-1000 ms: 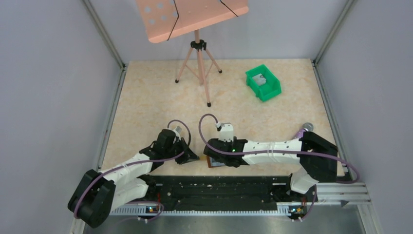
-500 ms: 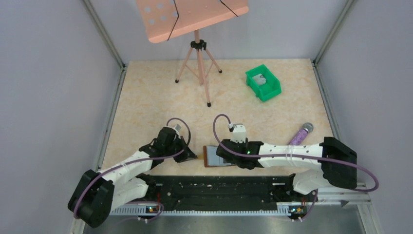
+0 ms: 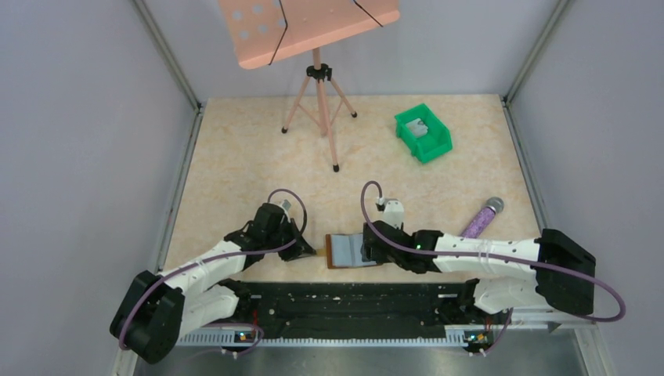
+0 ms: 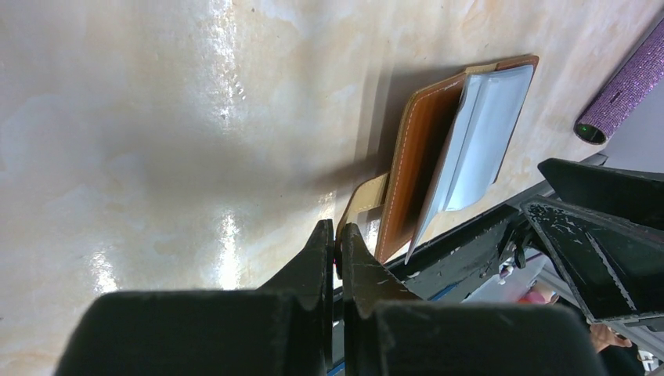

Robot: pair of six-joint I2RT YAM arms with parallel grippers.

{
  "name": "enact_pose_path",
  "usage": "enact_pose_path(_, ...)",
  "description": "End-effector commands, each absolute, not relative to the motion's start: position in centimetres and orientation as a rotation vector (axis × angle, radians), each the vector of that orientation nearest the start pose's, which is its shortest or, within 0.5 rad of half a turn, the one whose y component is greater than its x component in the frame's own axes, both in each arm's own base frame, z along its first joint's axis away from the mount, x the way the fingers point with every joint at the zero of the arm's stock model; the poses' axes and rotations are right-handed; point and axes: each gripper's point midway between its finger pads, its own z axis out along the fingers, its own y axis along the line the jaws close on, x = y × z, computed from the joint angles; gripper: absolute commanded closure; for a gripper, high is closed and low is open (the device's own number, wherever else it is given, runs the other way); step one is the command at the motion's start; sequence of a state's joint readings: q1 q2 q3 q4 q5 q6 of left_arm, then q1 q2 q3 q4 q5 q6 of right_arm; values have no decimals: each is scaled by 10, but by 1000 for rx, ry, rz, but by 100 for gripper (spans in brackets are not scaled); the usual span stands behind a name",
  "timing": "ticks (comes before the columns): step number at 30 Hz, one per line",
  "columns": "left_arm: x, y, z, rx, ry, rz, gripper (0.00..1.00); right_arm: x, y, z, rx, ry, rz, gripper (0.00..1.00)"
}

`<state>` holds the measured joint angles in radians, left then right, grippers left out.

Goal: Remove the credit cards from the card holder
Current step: Remove the credit card from the card holder.

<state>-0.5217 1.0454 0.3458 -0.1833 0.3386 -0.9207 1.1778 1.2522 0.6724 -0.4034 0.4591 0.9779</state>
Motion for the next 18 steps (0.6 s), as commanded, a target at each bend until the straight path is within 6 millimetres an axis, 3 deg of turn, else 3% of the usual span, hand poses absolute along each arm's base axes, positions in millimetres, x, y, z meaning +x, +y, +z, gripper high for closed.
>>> enact_pose_path(1,175,-201,50,-340,2605,-981,100,161,277,74,-62,2407,573,40)
enact_pose_path(10,174,-202,51,-339,2601,-994,100,166,286,62,-64,2428,571,40)
enact_pose_path(18,173,-202,50,-341,2598,-1007,100,172,280,44,-81,2446,445,40)
